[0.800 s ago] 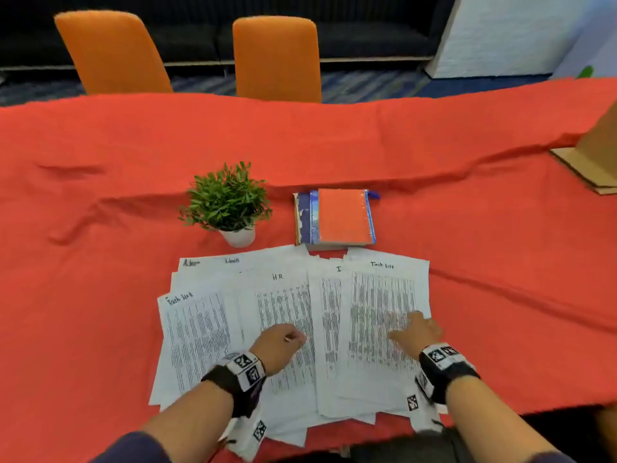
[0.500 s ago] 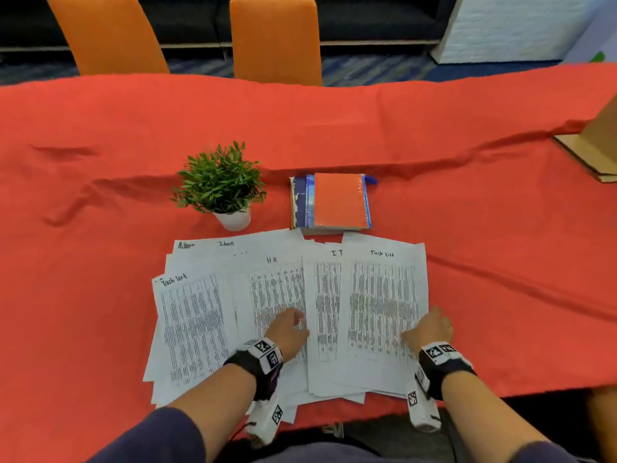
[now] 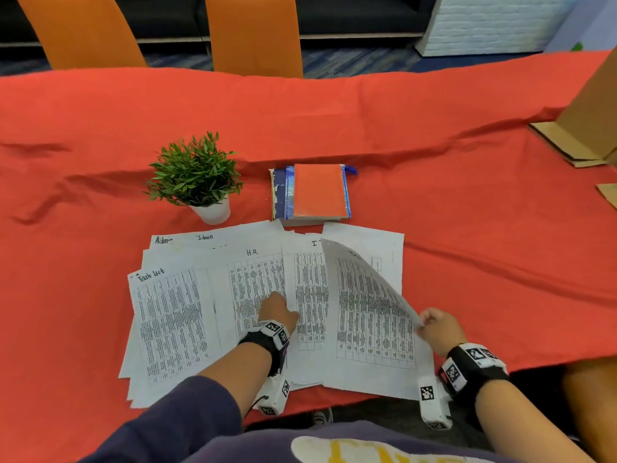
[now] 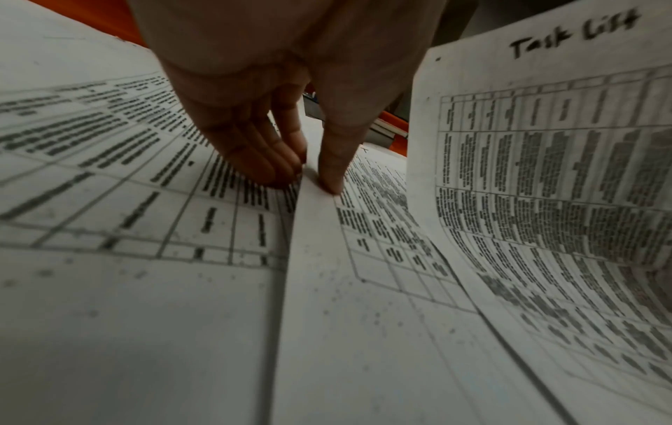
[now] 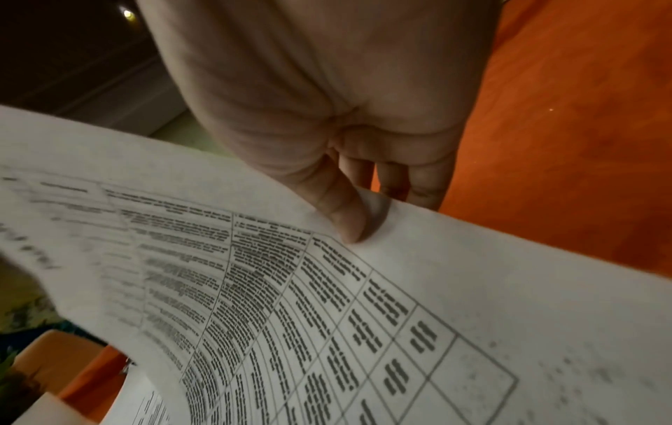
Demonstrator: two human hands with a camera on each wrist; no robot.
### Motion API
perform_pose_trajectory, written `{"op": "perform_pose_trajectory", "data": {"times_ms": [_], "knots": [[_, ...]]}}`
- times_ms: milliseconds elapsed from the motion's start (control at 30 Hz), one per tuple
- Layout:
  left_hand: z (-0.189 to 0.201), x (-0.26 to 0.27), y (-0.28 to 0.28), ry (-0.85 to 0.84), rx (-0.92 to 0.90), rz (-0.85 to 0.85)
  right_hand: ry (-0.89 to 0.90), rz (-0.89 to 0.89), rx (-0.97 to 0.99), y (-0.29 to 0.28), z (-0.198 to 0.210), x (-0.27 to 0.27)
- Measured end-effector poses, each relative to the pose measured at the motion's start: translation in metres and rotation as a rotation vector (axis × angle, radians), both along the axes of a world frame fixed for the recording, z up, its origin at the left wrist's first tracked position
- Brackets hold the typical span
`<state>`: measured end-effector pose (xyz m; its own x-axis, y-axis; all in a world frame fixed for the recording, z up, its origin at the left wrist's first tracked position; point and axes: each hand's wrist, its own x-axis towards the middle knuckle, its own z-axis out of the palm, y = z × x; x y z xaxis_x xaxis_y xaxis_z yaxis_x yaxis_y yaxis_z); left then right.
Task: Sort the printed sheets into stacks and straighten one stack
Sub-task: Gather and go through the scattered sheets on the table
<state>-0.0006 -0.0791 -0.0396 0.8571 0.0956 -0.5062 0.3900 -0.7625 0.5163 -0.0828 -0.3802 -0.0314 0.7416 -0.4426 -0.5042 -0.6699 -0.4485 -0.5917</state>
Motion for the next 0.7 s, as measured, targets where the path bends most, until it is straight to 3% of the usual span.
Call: {"op": "perform_pose_trajectory", "data": {"times_ms": [267,433,600,700], "knots": [[0.011,-0.002,0.008,-0.21,-0.079,0.154,-0.061,-0.085,0.182,0.004,0.01,0.008],[0.024,-0.008,0.021,-0.305,-0.301,0.205,-0.083,-0.016,0.303,0.032,0.023,0.028],[0.036,-0.014,0.031,-0.261,-0.492,0.272,-0.021,0.08,0.307,0.046,-0.013,0.052],[0.039,-0.015,0.037,-0.181,-0.664,0.323,-0.009,0.11,0.319,0.068,0.003,0.055]]}}
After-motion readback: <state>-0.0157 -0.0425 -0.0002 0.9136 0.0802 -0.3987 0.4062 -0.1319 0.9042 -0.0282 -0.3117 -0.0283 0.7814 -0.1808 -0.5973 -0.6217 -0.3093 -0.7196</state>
